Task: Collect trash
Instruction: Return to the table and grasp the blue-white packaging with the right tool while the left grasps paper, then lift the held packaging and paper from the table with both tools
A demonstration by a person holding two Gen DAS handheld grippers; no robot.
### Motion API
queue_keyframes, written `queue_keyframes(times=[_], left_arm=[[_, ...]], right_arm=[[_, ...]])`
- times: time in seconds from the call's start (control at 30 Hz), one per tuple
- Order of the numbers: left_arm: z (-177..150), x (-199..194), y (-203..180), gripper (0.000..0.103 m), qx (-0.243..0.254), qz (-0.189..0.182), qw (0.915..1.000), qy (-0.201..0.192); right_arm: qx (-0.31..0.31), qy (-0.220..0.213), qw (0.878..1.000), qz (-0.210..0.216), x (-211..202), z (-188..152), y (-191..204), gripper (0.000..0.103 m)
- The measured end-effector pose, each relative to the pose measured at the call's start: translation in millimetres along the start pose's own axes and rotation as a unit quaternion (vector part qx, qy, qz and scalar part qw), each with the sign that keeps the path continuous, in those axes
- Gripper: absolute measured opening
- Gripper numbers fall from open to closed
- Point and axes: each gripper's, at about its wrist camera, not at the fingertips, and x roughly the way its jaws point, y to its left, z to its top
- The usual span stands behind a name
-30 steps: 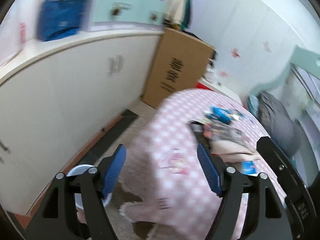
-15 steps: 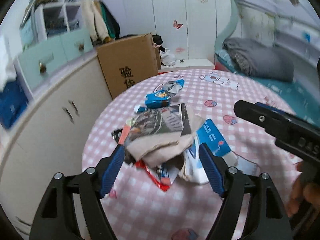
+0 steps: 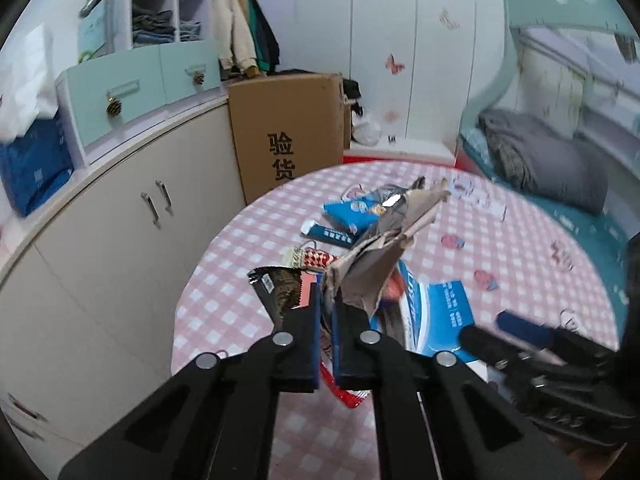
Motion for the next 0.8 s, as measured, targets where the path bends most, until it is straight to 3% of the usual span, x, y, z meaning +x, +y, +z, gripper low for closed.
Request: queue_keyframes(times=[0.17,0.27,0.3,0.43,0.63,0.8], left_arm=[[-9,-18,13,0.003,-0.022,-0.016,0.9995,-0.017],[-14,-23,20,0.003,-0.035,-0.021,0.9990,-0.020],[-15,-24,22,0.003,-0.037,-0.024,0.9989,-0.018],[-21,-29,30,0.003,-0.053,-0.027,0.9981,-0.018],[-27,-45,50,0.003,-0.080,-0.033,0.9958,-0.029],[-34,-56,63,0.003,-0.106,-0.035,0.9933,-0.031]], right_arm=[[0.000,0.042,0.999,-0.005,18,-4,8,0.061],[-0.004,0.049,0.999,-0.011,22,-4,12,0.042],[-0.004,0.052,0.999,-0.015,23,-4,11,0.028],[0.014,0.043,0.999,0.012,21,-4,4,0.013],[-0.013,-0.024,1.000,0.005,-17,1,20,0.006],[-0.046,-0.034,0.998,-0.017,-33,6,35,0.006]])
